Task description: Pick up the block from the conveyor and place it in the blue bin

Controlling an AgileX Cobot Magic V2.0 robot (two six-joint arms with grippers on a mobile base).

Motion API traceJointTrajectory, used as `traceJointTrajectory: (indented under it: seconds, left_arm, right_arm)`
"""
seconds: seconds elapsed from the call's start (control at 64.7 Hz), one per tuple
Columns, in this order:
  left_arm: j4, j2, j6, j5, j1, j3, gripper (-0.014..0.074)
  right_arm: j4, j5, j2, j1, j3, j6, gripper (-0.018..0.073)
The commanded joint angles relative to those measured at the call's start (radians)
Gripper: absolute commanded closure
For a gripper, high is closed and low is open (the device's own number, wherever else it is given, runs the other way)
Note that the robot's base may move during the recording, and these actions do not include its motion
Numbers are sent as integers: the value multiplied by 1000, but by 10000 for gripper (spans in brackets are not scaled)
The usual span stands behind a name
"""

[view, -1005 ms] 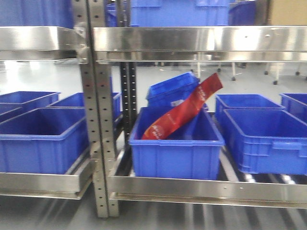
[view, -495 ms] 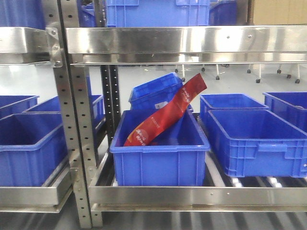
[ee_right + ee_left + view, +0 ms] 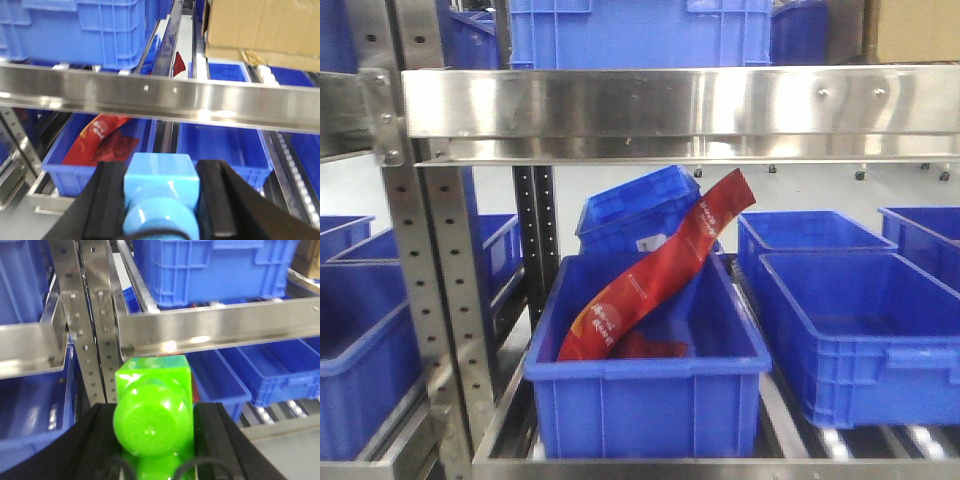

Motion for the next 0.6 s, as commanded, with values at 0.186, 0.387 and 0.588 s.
traceJointTrajectory:
  seconds: [0.186,0.387,0.588]
  left_arm:
    - [-7,-7,0,-20,-7,-8,707]
    - [-7,-7,0,-20,-7,-8,707]
    - [-7,-7,0,-20,-7,-8,707]
  right_arm:
    - [-12,-22,-4,2,-7,-7,713]
    - [-12,-22,-4,2,-7,-7,713]
    - [-12,-22,-4,2,-7,-7,713]
